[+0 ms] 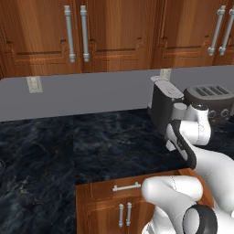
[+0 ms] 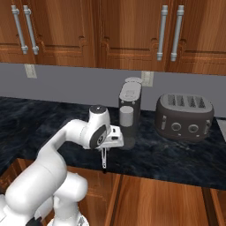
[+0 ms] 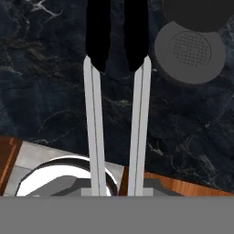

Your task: Take the tongs from the drawer on the right and place them on the dining counter next to the tray containing the kebab skewer.

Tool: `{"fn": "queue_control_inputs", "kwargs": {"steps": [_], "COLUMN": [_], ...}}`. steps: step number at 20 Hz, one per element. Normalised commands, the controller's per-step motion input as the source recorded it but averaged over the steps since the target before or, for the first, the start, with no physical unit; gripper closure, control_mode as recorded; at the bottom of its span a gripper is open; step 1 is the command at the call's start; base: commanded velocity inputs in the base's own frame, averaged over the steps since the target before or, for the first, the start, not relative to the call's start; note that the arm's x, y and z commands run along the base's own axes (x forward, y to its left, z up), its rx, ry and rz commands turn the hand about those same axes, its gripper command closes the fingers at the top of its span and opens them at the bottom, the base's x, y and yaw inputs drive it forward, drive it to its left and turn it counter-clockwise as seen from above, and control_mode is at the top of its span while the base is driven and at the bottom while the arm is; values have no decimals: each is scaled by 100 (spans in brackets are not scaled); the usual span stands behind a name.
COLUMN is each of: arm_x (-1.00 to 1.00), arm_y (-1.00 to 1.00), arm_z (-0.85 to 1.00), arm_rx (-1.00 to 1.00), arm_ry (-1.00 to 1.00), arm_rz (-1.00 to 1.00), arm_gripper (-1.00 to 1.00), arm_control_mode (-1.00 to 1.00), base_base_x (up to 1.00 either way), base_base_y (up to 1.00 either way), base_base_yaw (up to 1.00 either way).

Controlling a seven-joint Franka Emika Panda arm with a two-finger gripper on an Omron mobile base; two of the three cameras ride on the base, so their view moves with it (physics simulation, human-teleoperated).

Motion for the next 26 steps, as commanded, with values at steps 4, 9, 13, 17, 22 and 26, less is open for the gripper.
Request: {"fn": "queue_control_inputs", "kwargs": {"steps": [4, 9, 13, 17, 22, 26], "arm_x": [4, 0, 0, 0, 0, 0], "arm_y": [33, 25, 26, 32, 34, 29], "arm_z": [5, 14, 9, 9, 5, 5], "arm_rx": [0, 0, 0, 0, 0, 0], "arm_ry": [1, 0, 0, 2, 3, 5], "arm_rz": [0, 0, -3, -5, -4, -4], "arm_gripper": [100, 100, 100, 100, 100, 100], "arm_control_mode": [-100, -100, -100, -100, -100, -100], "base_base_x": [0, 0, 0, 0, 0, 0], "base_base_y": [0, 0, 0, 0, 0, 0], "base_base_yaw": [0, 0, 0, 0, 0, 0]}}
